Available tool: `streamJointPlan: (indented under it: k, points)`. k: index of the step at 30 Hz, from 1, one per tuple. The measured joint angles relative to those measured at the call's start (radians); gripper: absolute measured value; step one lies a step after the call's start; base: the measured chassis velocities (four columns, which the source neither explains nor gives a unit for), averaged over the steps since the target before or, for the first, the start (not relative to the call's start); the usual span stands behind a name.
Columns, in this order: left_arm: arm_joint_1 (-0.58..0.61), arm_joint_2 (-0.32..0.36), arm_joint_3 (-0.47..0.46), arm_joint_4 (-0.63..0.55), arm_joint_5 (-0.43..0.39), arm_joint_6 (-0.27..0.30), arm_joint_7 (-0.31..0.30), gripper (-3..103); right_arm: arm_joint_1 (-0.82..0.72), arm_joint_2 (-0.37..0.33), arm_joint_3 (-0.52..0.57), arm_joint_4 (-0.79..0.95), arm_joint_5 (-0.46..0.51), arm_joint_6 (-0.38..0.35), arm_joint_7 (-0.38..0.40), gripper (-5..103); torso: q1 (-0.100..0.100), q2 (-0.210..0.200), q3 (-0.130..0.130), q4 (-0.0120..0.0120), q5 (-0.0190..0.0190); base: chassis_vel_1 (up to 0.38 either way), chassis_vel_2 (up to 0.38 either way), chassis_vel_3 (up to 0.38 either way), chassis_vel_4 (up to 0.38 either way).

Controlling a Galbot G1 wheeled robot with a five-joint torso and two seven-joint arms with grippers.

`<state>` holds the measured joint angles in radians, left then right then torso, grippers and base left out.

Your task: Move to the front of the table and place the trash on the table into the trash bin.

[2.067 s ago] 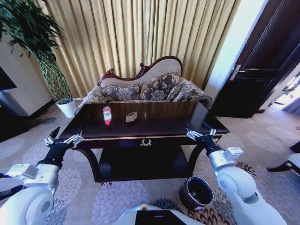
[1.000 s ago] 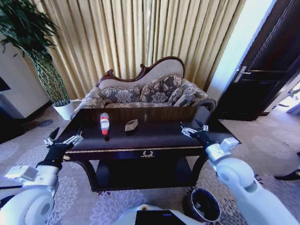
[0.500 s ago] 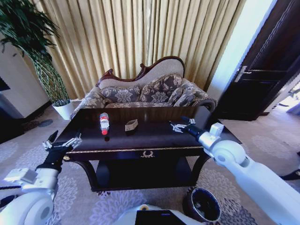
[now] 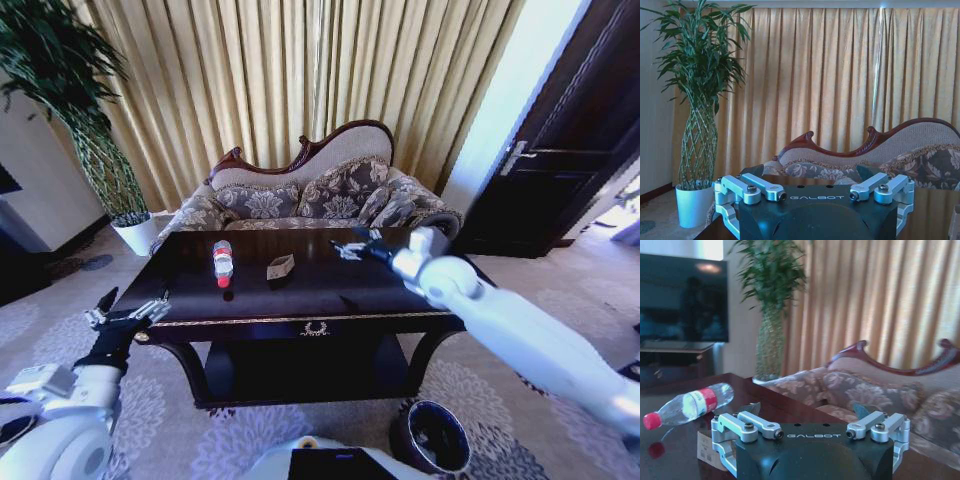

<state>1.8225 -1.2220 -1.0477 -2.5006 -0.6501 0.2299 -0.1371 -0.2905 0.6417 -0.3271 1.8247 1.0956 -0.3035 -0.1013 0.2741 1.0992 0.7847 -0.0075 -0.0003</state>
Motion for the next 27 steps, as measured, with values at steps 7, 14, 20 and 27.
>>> streamJointPlan:
  k: [7, 14, 20, 27]
  points:
    - [-0.003, 0.0, 0.008, 0.0, -0.001, 0.002, 0.0, 100, 0.217, 0.097, -0.177, -0.118, -0.016, -0.048, -0.152, 100, 0.0, 0.0, 0.0, 0.0003, -0.0001, 0.0, 0.0, 0.0, 0.0]
    - [0.004, -0.011, 0.009, 0.0, 0.006, 0.002, 0.005, 100, 0.261, 0.175, -0.196, -0.187, -0.189, -0.094, -0.361, 100, 0.0, 0.0, 0.0, 0.0, 0.0001, 0.0, 0.0, 0.0, 0.0]
    - [0.006, 0.002, 0.021, 0.0, 0.01, 0.001, 0.008, 100, 0.286, 0.259, -0.183, -0.266, -0.353, -0.12, -0.488, 100, 0.0, 0.0, 0.0, 0.0003, 0.0, 0.0, 0.0, 0.0, 0.0]
    - [0.001, -0.001, 0.024, 0.001, 0.01, 0.003, 0.008, 100, 0.315, 0.272, -0.192, -0.293, -0.466, -0.133, -0.61, 100, 0.0, 0.0, 0.0, 0.0001, -0.0001, 0.0, 0.0, 0.0, 0.0]
